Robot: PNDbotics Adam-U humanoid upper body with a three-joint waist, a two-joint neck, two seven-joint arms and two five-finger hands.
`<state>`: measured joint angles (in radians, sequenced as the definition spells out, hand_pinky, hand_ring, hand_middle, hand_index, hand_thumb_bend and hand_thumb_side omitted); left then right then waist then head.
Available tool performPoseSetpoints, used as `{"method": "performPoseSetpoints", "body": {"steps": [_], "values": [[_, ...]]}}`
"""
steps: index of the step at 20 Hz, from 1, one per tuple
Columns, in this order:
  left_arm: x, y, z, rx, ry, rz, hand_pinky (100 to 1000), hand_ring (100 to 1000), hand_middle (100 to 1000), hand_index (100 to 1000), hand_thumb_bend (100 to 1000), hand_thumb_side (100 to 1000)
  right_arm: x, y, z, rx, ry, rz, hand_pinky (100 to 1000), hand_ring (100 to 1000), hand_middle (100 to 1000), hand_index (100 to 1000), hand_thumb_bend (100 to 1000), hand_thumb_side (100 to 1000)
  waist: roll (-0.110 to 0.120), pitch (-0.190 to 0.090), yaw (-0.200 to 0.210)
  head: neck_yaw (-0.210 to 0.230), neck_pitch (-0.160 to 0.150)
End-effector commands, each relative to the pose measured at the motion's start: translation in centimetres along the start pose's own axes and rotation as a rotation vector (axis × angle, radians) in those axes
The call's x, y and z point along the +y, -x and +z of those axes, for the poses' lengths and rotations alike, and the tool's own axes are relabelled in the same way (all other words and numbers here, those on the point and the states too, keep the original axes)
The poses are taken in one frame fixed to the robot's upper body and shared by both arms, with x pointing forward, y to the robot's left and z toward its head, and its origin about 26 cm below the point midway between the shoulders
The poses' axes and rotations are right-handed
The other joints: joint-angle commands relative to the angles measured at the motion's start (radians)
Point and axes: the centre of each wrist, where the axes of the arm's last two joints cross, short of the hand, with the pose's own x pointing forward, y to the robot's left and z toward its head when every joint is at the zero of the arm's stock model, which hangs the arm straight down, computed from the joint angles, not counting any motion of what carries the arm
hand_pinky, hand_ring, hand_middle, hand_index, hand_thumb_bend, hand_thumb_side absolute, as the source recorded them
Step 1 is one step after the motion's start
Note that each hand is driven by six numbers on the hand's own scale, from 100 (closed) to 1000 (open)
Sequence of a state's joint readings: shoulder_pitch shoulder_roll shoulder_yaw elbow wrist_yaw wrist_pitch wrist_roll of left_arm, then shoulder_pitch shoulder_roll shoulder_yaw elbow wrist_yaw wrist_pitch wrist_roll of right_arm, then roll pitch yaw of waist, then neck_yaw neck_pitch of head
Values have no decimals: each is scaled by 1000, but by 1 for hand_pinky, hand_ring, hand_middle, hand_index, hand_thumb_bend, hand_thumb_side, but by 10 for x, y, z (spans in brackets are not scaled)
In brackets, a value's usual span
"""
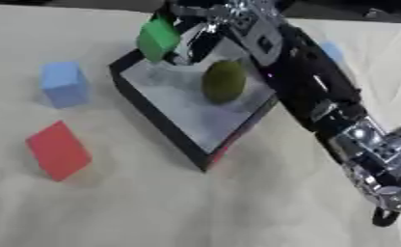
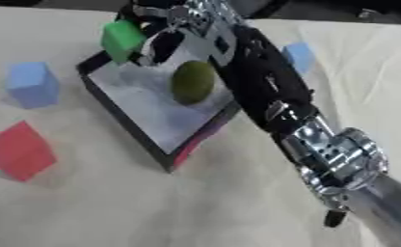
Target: Pick up objects on the table and place them in the box.
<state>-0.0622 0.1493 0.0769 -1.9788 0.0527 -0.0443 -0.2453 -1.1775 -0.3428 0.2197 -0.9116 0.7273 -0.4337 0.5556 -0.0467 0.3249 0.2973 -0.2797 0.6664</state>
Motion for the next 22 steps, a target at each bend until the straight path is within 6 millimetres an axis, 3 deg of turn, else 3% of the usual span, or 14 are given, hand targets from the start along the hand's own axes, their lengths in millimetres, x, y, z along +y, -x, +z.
{"method": "performPoseSetpoints", "body": {"steps": [1, 3, 5, 7, 14, 19, 22], "values": [[2, -7, -1, -22, 0, -15, 923, 774, 779, 798, 100, 850, 2, 8, -2, 14, -4, 29, 828, 699, 572, 649, 100, 262, -9, -8, -2, 2, -12], [3, -6, 0, -19, -1, -15, 922, 774, 779, 798, 100, 850, 5, 13, -1, 20, -14, 49, 849, 769, 675, 770, 113, 365, -8, -10, -3, 4, -10], [3, -6, 0, -15, -3, -16, 922, 774, 779, 798, 100, 850, 4, 15, 0, 31, -35, 80, 881, 834, 766, 860, 222, 545, -6, -13, -5, 8, -7], [3, -5, 2, -10, -5, -17, 922, 774, 779, 798, 100, 851, 1, 16, 2, 42, -59, 116, 914, 875, 819, 913, 286, 623, -5, -17, -9, 12, -4], [3, -4, 4, 3, -8, -16, 922, 775, 778, 798, 100, 849, -18, 13, 7, 41, -36, 214, 973, 900, 844, 965, 445, 552, 2, -29, -21, 20, 5], [4, -3, 6, 11, -9, -16, 921, 775, 778, 798, 100, 847, -25, 13, 11, 24, 18, 251, 978, 894, 839, 965, 384, 478, 5, -38, -30, 26, 10], [5, -2, 8, 15, -12, -18, 921, 775, 777, 797, 100, 846, -39, 14, 20, 23, 81, 248, 963, 885, 823, 953, 263, 399, 6, -45, -36, 31, 15]]}}
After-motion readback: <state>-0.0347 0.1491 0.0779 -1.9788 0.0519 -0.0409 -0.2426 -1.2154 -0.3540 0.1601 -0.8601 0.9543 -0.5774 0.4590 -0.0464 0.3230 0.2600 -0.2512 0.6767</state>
